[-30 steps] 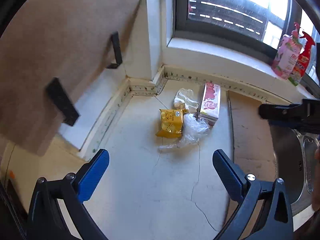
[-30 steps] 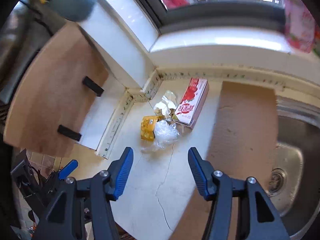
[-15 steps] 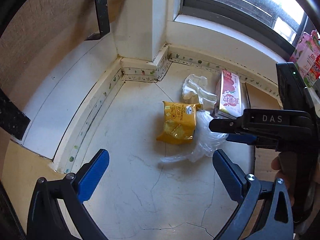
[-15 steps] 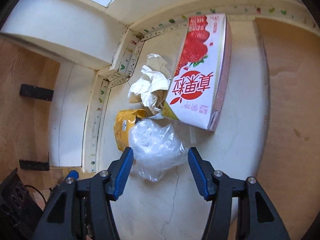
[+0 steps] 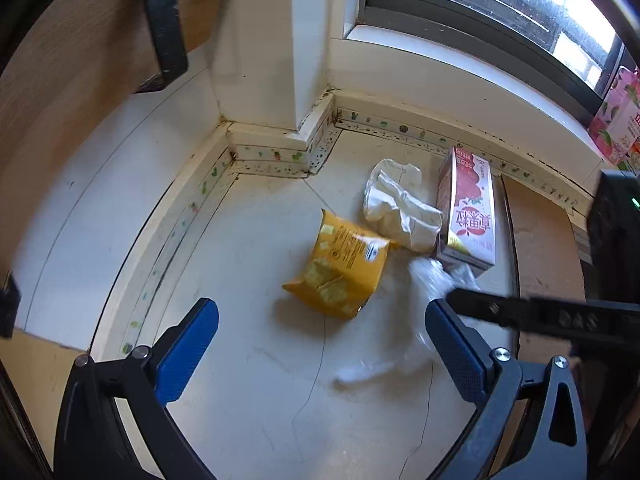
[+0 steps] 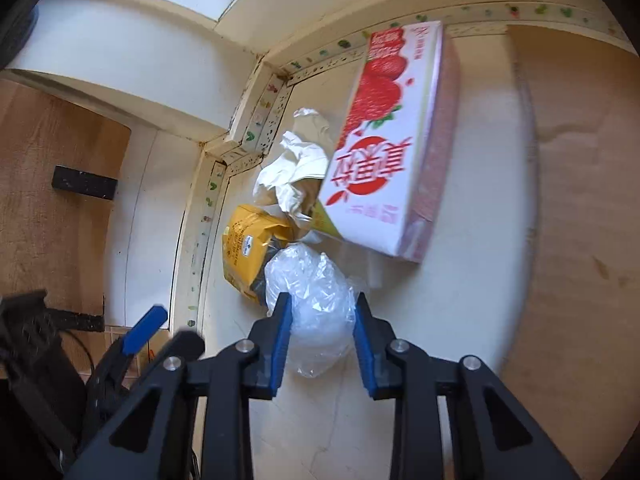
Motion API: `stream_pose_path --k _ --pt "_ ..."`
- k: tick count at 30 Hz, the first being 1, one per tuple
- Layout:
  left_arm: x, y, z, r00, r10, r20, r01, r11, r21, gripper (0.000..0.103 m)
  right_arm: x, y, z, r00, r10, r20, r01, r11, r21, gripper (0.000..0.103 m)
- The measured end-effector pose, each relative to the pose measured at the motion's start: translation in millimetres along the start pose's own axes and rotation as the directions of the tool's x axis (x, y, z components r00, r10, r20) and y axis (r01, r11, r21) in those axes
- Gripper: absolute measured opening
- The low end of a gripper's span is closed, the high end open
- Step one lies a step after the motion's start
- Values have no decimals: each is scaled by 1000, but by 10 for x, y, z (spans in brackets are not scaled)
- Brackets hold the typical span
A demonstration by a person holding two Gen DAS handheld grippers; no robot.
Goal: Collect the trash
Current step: 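Grasp the yellow snack bag with the left tool while the right tool grasps a clear plastic bag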
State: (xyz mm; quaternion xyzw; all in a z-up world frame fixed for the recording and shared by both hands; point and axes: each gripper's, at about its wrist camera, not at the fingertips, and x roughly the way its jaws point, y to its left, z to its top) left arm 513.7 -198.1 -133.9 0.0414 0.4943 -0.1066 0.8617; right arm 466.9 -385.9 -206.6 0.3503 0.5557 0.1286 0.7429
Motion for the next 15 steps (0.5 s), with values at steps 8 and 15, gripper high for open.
stream_pose_path --k 8,15 --pt "333 -114 239 1000 -4 -7 5 1000 25 100 -147 -206 -176 999 29 -14 -29 999 15 28" --pt "587 -252 286 999 26 -43 -21 993 114 71 -149 -220 -206 998 62 -24 -62 998 29 28"
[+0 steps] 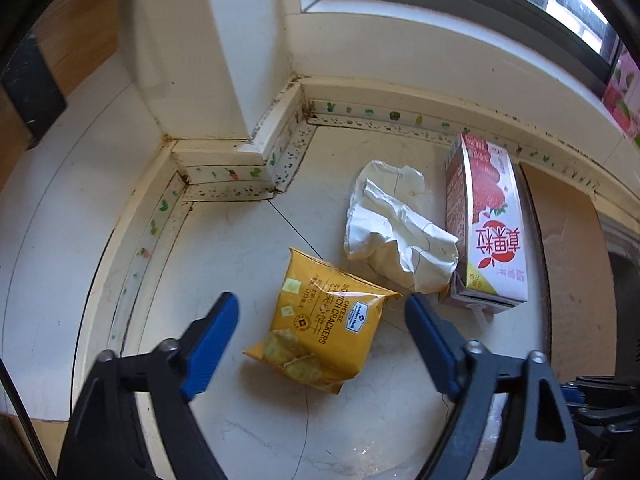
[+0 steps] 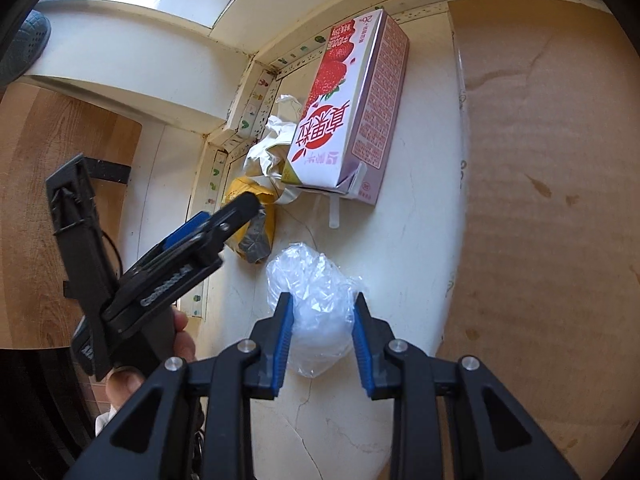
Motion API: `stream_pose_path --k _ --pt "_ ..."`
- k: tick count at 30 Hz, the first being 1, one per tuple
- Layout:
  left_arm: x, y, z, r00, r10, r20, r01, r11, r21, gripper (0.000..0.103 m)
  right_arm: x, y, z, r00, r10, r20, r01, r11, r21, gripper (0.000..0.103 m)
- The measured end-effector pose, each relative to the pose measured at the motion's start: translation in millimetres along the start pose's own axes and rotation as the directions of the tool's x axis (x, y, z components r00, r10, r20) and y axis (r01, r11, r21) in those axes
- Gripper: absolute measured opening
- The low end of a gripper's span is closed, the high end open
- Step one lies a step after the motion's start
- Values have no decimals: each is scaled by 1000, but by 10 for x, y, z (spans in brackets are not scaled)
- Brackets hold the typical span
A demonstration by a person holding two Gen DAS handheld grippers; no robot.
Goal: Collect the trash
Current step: 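Grasp the yellow snack bag with the left tool while the right tool grasps a clear plastic bag, then lift the snack bag and plastic bag and carry both down over the black bin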
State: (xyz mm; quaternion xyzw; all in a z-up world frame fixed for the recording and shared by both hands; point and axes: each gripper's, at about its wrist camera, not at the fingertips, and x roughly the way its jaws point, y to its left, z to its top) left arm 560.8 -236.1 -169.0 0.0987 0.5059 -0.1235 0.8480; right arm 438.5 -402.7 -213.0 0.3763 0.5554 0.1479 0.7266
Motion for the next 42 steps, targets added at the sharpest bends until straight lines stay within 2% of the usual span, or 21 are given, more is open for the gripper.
stream_pose_path --k 1,3,6,9,12,15,20,27,35,42 --pt "35 -12 -1 1000 -4 -13 4 1000 5 58 -3 2 3 1000 1 2 -1 1000 0 28" --pt "82 -20 -2 1000 -7 -28 7 1000 1 48 -7 7 2 1000 3 6 -3 1000 0 28" --pt "68 -8 -30 1000 -16 -16 15 1000 -8 42 -3 24 -2 1000 7 6 -7 1000 0 28" --pt "41 30 -83 1000 -28 -7 28 999 -21 28 -6 62 -26 1000 9 7 -9 1000 -13 28" --pt "-56 82 -139 1000 -28 0 28 999 -44 21 -10 113 -53 1000 15 10 -14 1000 -20 28" --pt "-189 106 -221 999 -33 1 33 998 -62 18 -47 175 -100 1000 25 15 -24 999 -26 28" --pt "-565 103 -331 1000 -2 22 4 998 -66 18 -162 362 -224 999 43 32 -41 998 -47 28" --pt "-1253 50 -653 995 49 86 -48 999 -10 17 -458 655 -556 996 47 79 -39 995 -96 28" --pt "-2144 39 -1282 988 46 150 -53 998 43 17 -964 978 -1320 985 42 167 -21 992 -128 28" --pt "-2951 206 -1894 978 20 208 -26 999 25 17 -1404 1418 -2120 965 56 255 -14 986 -167 28"
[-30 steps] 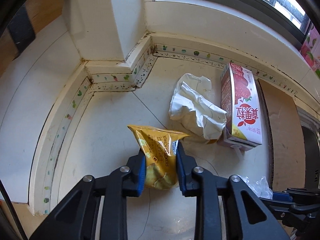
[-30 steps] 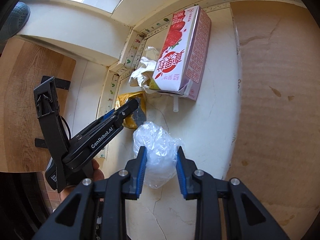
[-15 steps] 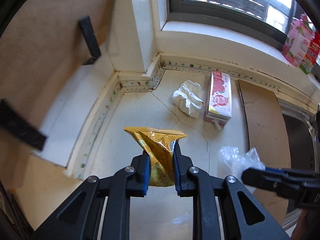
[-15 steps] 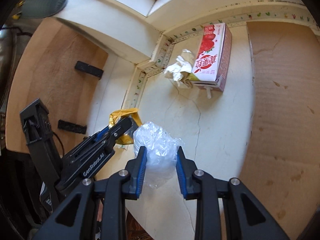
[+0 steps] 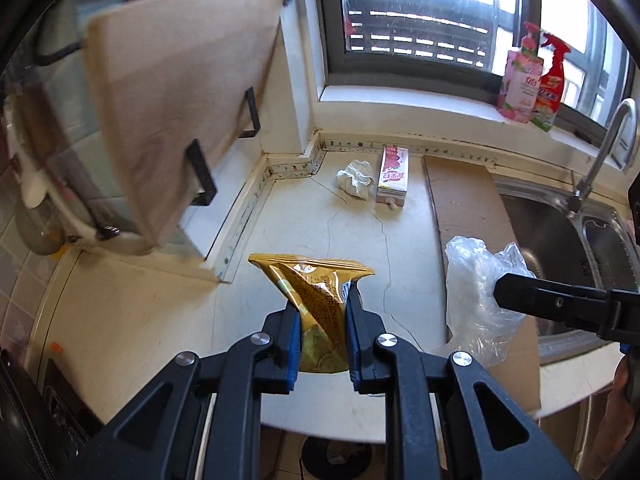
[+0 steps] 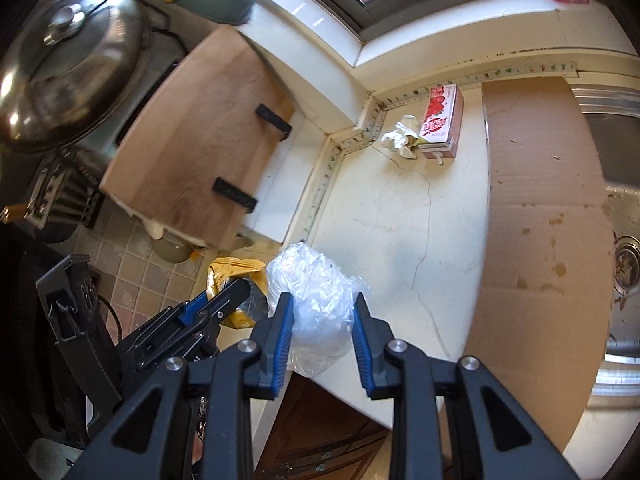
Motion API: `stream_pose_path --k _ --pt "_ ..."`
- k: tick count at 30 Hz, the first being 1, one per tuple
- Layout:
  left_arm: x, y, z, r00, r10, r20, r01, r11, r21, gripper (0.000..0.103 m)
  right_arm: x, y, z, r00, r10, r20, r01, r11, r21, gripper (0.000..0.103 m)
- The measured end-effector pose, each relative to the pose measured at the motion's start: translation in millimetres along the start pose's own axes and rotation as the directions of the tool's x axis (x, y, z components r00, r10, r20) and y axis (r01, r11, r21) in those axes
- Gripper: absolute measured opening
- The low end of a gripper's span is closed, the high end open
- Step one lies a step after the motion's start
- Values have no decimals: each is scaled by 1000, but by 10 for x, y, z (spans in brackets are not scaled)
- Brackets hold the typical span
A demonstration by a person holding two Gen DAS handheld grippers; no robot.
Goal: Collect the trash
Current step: 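Lift the snack bag and plastic bag and carry both down over the black bin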
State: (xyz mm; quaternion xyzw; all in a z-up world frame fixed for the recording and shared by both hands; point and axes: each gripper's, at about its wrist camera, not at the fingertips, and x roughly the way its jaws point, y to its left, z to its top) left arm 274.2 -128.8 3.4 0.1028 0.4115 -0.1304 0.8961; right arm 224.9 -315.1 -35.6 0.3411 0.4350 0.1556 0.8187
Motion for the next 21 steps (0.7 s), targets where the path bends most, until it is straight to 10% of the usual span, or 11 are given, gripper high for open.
stream_pose_path --k 10,21 --pt "-1227 174 -886 997 -62 49 64 997 -35 17 -689 610 -1078 999 0 45 3 997 -78 27" --pt "-1502 24 -2046 996 -86 -22 86 996 -15 17 -727 604 -2080 997 -50 -57 45 996 -80 27"
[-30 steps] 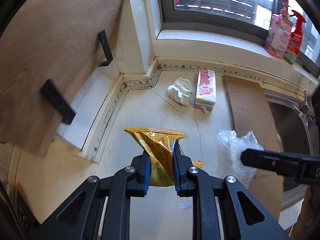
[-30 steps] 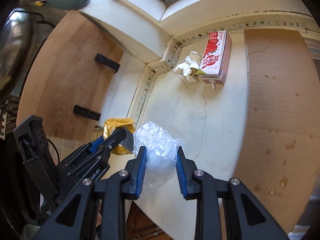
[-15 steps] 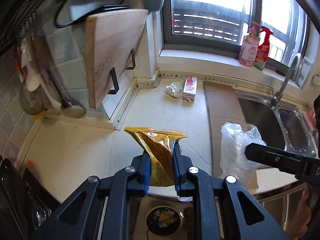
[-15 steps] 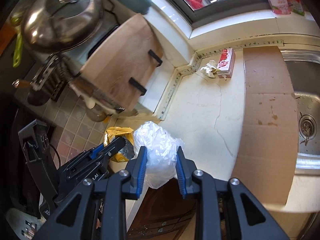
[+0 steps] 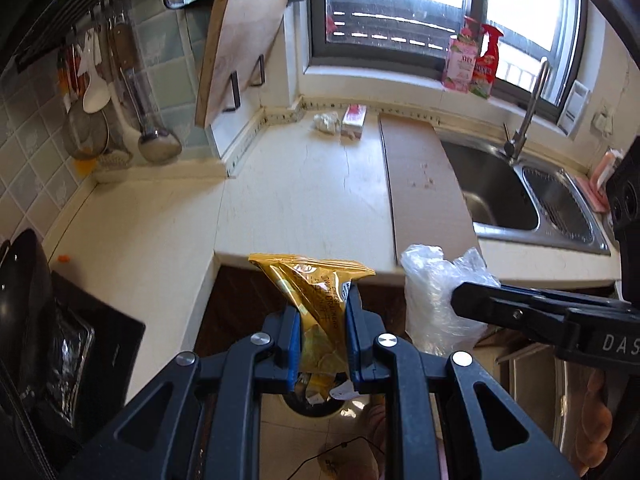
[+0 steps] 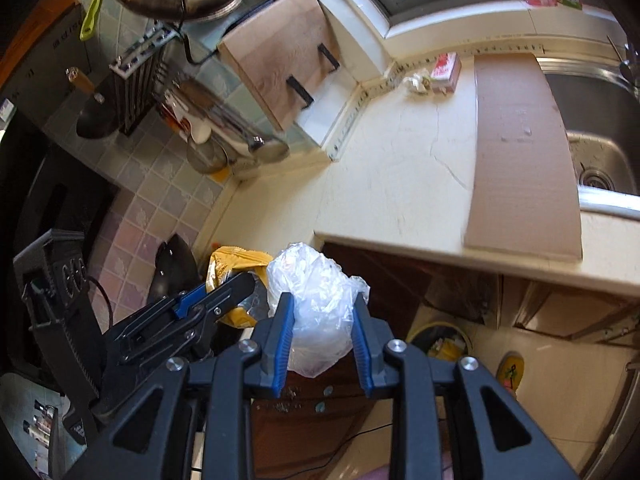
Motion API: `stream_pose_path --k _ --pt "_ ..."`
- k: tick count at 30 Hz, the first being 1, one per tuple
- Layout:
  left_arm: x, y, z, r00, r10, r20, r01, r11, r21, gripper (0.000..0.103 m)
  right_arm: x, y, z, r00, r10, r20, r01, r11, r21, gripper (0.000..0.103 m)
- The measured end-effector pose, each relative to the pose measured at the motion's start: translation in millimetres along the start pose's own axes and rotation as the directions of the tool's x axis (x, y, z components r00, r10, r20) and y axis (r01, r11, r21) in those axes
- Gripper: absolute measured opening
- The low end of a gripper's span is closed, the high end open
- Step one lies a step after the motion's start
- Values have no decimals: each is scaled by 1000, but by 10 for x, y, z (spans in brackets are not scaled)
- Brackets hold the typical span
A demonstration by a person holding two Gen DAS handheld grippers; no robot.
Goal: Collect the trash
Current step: 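Lift the snack bag and plastic bag and carry both down over the black bin, then open both tools to drop the snack bag and plastic bag into the bin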
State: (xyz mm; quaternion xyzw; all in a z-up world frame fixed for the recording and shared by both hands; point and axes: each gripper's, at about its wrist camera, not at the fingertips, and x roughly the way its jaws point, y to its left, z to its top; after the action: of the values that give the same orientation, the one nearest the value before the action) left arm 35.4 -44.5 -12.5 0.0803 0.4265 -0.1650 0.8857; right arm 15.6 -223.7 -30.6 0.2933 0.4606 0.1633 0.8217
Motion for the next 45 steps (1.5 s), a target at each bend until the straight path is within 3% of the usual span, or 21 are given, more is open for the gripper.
stream_pose_path --k 7,9,13,18,23,29,31,32,34,37,45 --pt "502 45 -559 991 -38 -131 28 997 -78 17 427 -295 -397 991 -60 -121 61 998 5 27" --pt "728 103 -696 983 -41 -178 21 993 -114 17 638 -430 -505 981 -121 -154 120 993 -20 27" --pt "1199 150 -1004 972 -34 -232 1 990 -141 17 1149 -797 -707 955 -153 -254 156 988 -7 27" --pt "2104 256 -1599 932 -97 -350 15 973 -228 17 1893 -1319 -996 918 -158 -363 177 984 19 27" --pt "3063 439 -2244 889 -128 -441 -21 948 -318 19 2792 -1872 -1278 884 -188 -428 208 978 0 27" --pt "4041 644 -2864 852 -105 -513 -90 936 -341 25 3749 -2468 -1582 832 -229 -504 268 963 4 28" --pt "4277 699 -3009 841 -91 -533 -111 936 -335 34 3994 -2572 -1657 821 -246 -515 283 959 -8 30" --pt "4347 716 -3060 837 -87 -541 -118 936 -333 37 4081 -2589 -1678 816 -251 -520 286 958 -13 30" --pt "4504 769 -3118 824 -92 -559 -123 934 -335 58 4237 -2634 -1719 808 -241 -537 286 958 1 31" --pt "4591 828 -3163 818 -86 -569 -137 931 -338 71 4359 -2638 -1737 802 -238 -547 301 953 27 38" --pt "4500 974 -3169 800 -82 -594 -150 932 -331 75 4319 -2505 -1676 799 -253 -546 291 956 -18 43"
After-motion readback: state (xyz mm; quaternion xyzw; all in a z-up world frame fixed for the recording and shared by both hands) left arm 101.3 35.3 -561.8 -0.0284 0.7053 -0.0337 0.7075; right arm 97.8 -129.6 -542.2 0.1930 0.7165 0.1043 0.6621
